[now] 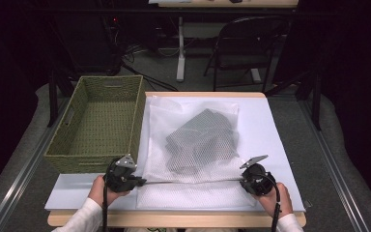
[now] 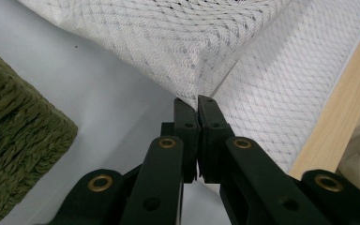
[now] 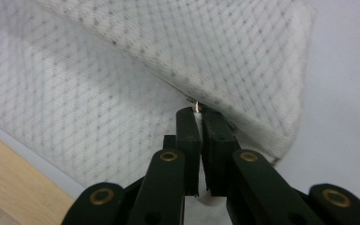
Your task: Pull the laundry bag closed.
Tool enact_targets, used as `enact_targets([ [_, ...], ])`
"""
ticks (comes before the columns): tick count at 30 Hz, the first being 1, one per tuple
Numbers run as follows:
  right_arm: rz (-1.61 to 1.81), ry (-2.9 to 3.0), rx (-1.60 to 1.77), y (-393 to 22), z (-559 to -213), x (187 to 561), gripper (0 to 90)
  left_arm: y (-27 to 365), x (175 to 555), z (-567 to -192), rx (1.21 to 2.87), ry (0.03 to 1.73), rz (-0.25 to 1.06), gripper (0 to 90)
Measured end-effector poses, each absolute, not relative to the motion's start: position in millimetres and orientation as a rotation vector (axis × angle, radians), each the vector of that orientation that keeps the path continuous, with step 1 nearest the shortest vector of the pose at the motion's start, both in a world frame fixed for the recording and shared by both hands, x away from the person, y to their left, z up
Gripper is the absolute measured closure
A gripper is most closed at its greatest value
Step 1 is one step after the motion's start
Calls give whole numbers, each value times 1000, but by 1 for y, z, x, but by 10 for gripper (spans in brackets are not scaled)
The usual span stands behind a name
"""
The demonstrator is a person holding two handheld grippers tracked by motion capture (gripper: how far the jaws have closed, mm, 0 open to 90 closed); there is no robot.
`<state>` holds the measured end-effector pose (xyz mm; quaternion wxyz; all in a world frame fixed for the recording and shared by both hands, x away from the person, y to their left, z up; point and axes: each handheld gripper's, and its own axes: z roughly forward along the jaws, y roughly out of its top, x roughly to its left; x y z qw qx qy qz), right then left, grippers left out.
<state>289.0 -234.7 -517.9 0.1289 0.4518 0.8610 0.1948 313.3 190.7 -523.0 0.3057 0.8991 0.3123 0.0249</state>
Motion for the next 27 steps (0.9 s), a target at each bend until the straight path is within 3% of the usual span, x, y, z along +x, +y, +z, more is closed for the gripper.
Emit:
enact_targets([
  [22, 535, 2467, 1365, -252, -523, 285, 864, 189, 314, -524, 2394, 834, 57, 872],
  [24, 537, 2470, 1367, -253, -525, 286, 857, 189, 314, -524, 2404, 837, 58, 820],
  [26, 554, 2483, 1353, -251, -526, 285, 817, 190, 316, -524, 2402, 849, 24, 704],
  [27, 565, 2504, 1316, -249, -525, 285, 748, 189, 315, -523, 2400, 856, 24, 626],
])
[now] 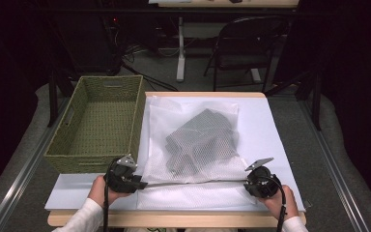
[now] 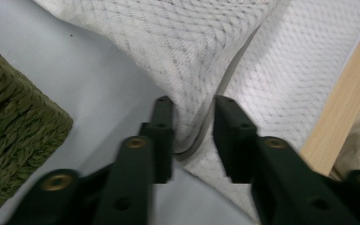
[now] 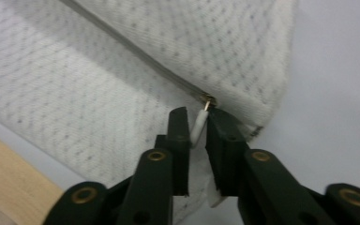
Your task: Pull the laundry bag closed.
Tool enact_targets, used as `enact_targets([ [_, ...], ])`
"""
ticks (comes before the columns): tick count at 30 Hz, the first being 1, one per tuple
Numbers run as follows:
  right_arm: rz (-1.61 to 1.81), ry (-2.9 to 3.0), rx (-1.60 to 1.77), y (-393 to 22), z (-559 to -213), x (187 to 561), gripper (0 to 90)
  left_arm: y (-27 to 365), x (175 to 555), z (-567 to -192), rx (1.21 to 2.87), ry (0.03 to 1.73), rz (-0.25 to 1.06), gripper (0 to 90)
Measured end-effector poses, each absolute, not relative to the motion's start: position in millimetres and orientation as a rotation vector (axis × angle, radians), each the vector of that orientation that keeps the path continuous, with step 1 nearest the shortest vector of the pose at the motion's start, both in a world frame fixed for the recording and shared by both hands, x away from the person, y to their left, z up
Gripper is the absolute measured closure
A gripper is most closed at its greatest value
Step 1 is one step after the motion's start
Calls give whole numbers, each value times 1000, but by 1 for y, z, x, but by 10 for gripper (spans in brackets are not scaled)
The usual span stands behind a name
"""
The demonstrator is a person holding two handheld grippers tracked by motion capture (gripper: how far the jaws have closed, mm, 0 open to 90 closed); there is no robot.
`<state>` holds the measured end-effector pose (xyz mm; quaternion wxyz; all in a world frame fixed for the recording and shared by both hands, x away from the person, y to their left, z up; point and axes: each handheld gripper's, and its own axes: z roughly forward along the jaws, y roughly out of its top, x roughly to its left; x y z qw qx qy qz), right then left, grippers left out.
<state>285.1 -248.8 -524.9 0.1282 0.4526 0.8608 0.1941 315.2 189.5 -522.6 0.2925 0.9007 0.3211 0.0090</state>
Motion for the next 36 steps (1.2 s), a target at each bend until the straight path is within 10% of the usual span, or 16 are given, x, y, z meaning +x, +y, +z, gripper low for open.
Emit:
enact_targets([
  [12, 685, 2538, 1263, -237, -510, 275, 294, 191, 289, -492, 2362, 828, 117, 228],
  [36, 869, 2301, 1341, -268, -501, 187, 0, 255, 239, -492, 2219, 948, 237, 131],
])
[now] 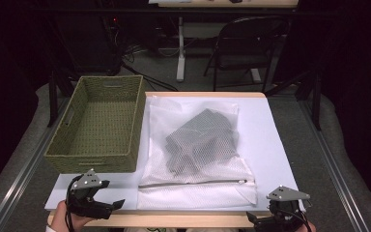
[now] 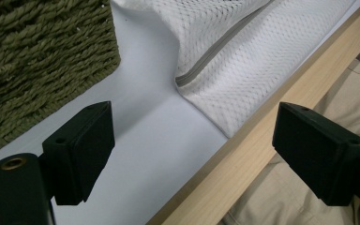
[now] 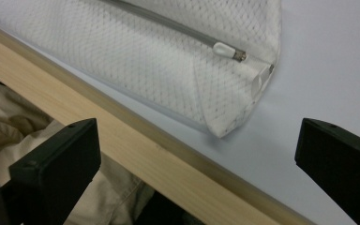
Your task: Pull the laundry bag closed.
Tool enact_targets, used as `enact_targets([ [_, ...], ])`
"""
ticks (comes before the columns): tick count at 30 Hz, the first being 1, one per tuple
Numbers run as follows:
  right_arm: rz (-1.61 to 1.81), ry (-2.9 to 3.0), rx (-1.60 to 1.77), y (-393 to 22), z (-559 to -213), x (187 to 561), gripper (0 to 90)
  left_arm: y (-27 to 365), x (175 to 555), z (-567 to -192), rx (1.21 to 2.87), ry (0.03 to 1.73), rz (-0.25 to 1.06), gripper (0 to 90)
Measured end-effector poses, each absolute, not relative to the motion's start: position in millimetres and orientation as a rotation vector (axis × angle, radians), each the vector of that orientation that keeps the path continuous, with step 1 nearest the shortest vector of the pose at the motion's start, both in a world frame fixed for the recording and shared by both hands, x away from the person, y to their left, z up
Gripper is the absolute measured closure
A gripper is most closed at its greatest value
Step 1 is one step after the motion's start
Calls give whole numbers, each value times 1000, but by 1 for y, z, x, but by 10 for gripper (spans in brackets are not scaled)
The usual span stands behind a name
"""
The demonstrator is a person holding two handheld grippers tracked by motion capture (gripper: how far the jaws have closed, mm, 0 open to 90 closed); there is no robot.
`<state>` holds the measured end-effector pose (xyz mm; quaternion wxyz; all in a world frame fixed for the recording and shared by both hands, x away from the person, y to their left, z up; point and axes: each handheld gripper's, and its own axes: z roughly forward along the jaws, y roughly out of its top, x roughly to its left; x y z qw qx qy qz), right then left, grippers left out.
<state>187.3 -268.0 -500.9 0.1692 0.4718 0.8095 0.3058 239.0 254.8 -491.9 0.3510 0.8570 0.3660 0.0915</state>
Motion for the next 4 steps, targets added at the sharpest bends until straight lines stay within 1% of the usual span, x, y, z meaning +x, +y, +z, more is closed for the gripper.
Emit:
enact_targets([
  [4, 852, 2306, 1335, -267, -503, 189, 0, 258, 244, -497, 2198, 981, 244, 133],
])
